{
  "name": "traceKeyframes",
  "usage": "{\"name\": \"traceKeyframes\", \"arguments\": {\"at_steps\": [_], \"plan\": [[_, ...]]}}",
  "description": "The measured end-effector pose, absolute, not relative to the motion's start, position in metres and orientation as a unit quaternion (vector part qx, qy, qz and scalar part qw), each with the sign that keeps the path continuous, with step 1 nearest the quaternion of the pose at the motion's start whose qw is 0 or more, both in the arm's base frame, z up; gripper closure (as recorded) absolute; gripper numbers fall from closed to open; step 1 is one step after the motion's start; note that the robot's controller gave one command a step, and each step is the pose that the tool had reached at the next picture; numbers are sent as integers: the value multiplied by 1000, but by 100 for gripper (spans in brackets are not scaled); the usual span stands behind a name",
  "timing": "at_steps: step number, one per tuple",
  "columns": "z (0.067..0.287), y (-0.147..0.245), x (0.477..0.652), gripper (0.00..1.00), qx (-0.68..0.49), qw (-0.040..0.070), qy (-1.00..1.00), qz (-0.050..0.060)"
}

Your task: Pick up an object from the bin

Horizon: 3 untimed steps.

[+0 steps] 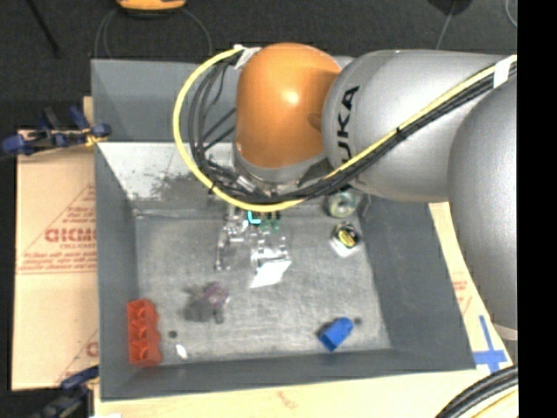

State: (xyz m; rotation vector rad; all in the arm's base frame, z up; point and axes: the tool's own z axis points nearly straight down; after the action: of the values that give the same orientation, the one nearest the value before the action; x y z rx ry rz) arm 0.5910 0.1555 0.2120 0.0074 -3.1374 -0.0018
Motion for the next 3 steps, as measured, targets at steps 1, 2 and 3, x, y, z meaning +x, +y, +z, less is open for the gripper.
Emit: {"name": "traceKeyframes", "arguments": {"at_steps": [1, 2, 3], "plan": [[109, 103, 522, 0, 43, 5, -999, 2], [74, 149, 535, 0, 59, -3, -998, -1], [77, 148, 536, 100, 56, -4, -998, -2]]}}
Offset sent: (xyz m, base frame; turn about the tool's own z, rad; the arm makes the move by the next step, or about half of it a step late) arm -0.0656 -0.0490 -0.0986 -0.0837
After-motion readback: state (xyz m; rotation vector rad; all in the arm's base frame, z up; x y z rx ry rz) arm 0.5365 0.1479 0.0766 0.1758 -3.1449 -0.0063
